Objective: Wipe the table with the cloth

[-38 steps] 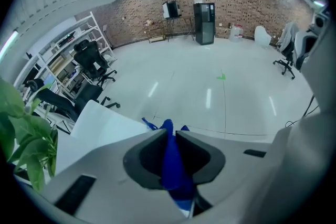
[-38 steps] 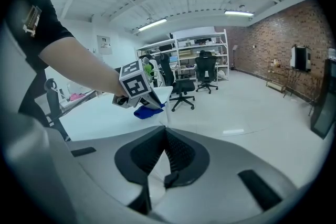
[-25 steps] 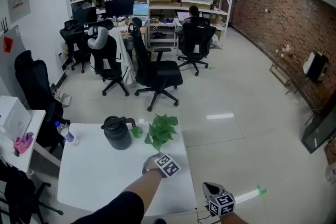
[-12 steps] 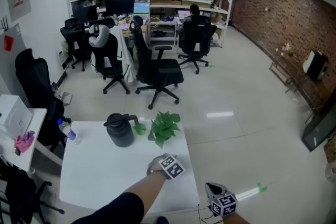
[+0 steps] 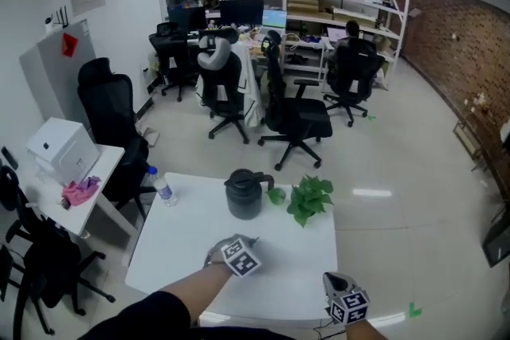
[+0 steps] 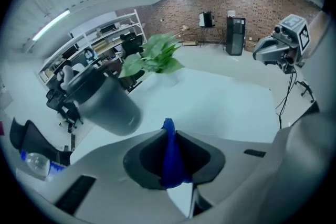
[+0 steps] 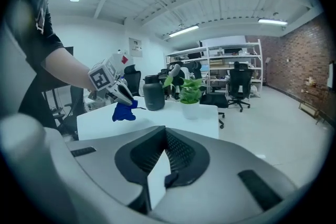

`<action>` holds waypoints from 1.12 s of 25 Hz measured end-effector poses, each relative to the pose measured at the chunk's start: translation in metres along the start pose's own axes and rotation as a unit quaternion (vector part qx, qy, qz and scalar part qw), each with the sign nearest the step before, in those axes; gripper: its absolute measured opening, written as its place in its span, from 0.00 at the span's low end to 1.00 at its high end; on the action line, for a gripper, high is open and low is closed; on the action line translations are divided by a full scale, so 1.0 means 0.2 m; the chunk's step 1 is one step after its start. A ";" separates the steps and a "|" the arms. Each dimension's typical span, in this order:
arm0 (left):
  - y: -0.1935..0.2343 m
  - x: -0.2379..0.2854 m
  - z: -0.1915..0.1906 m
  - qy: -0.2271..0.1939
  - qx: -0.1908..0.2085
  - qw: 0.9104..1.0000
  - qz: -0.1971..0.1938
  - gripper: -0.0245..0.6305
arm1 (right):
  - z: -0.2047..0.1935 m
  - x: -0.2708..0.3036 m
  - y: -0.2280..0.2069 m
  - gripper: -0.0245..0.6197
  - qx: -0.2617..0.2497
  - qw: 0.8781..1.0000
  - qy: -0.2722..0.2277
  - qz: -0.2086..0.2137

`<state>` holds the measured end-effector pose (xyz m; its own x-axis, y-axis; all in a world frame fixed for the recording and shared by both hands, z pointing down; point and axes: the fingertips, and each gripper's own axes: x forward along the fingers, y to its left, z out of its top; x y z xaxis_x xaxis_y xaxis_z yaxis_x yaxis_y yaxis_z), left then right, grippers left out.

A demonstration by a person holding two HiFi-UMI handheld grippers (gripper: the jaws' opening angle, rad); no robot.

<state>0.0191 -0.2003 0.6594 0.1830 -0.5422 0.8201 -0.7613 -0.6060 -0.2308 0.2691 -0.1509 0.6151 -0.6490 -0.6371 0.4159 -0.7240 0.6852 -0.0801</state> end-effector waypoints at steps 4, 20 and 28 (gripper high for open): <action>0.29 -0.25 -0.49 0.030 -0.044 0.997 0.048 0.11 | 0.12 0.30 0.27 0.06 -0.025 0.998 -0.002 0.053; 0.62 -0.88 -2.18 0.125 -0.222 0.960 0.115 0.11 | 0.25 1.18 1.60 0.06 -0.122 0.961 0.056 0.243; 0.55 -0.80 -2.39 0.117 -0.234 0.962 0.083 0.11 | 0.19 1.37 2.13 0.06 -0.157 0.935 0.085 0.307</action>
<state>-0.3906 0.0977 0.7529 -0.0693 -0.4295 0.9004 -0.9744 -0.1643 -0.1534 -0.2258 -0.0481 0.6601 -0.8536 -0.0419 0.5193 -0.1046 0.9903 -0.0920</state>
